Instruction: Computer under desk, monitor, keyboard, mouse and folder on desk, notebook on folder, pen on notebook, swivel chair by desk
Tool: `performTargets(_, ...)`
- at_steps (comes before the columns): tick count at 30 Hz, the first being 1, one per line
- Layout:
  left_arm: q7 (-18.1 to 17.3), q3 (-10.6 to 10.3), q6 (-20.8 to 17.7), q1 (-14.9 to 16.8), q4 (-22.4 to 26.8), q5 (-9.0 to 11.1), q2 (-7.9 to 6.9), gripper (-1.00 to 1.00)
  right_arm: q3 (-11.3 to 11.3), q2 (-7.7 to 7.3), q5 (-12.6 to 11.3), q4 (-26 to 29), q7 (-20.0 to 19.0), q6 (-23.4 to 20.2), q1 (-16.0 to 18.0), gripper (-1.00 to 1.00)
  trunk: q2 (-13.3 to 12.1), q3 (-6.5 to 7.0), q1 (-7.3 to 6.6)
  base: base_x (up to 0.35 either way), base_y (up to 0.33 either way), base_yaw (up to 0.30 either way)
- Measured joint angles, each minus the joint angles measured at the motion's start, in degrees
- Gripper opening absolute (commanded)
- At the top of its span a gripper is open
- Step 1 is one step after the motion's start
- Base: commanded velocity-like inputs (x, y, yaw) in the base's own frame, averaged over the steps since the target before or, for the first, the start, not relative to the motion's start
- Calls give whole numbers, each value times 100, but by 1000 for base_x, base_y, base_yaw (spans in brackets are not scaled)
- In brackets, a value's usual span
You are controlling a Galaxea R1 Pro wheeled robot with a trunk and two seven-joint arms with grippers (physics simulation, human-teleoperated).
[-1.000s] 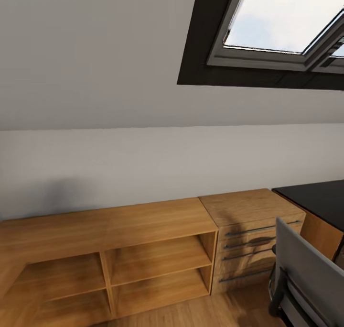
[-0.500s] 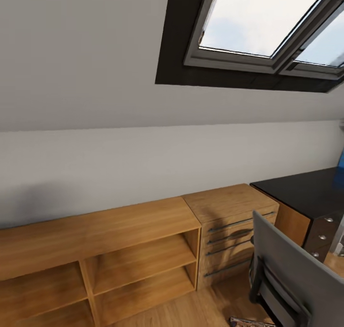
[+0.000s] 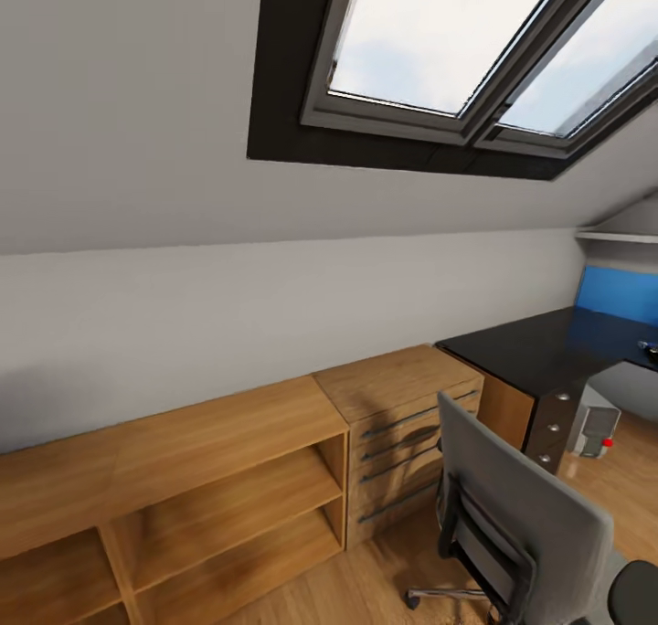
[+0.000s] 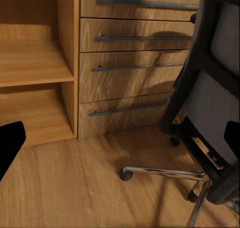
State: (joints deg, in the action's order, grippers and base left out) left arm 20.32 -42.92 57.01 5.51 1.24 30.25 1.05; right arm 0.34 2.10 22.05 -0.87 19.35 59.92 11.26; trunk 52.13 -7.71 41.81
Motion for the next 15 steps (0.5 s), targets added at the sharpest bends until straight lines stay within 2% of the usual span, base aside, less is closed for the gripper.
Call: performTargets(15, 0, 0, 0, 0, 0, 0, 0, 100, -1, 0, 0, 1, 0, 0, 0, 100, 0, 0, 0, 0, 0, -293)
